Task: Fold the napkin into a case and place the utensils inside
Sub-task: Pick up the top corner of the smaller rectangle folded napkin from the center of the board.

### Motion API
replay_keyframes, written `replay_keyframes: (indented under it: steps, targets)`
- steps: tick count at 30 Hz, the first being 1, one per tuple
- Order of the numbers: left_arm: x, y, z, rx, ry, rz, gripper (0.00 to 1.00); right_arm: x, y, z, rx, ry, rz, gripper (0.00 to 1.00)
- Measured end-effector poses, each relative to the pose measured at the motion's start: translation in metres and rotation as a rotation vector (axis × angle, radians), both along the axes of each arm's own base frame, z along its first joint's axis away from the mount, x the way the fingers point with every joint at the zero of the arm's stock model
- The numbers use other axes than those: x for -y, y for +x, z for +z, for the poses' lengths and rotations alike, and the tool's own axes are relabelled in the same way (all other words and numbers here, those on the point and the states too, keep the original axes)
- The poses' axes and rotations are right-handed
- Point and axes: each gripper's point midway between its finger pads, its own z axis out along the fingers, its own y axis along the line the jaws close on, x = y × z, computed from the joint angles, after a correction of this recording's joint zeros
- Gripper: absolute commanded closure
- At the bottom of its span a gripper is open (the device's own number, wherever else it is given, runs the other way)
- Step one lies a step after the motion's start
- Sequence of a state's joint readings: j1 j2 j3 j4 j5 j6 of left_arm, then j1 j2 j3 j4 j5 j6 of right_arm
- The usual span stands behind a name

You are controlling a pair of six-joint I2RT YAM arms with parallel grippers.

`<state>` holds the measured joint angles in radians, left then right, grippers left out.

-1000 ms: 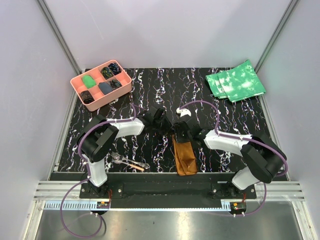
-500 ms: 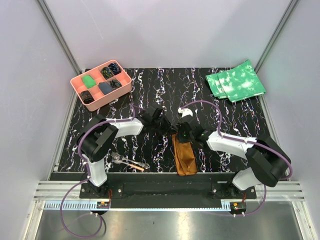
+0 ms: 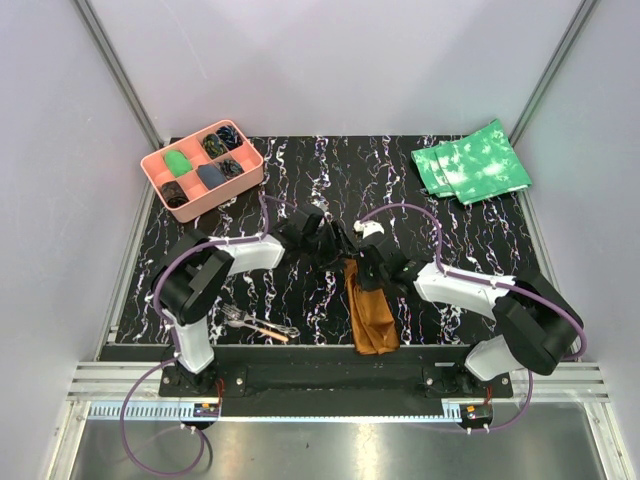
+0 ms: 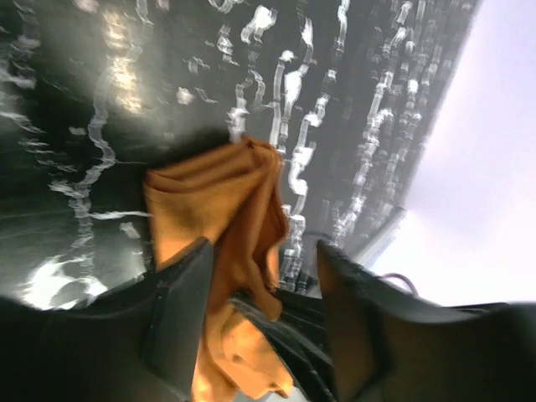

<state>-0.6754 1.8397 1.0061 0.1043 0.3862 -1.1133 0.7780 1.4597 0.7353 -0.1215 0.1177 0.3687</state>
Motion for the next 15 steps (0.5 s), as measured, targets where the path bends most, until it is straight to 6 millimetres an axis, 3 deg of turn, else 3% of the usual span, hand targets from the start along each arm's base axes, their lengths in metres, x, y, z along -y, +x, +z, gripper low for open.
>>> replay_keyframes:
  steps: [2,8,15]
  targets:
    - [-0.008,0.004,0.0,0.055,0.047,-0.004,0.43,0.0,-0.002,-0.001,-0.013,-0.001,0.009,1.0]
    - [-0.026,0.018,0.023,0.269,0.143,-0.022,0.77,0.006,-0.005,-0.005,-0.058,0.008,0.016,1.0]
    - [-0.036,0.015,0.006,0.381,0.271,-0.11,0.78,0.018,0.001,0.005,-0.087,0.062,-0.008,1.0]
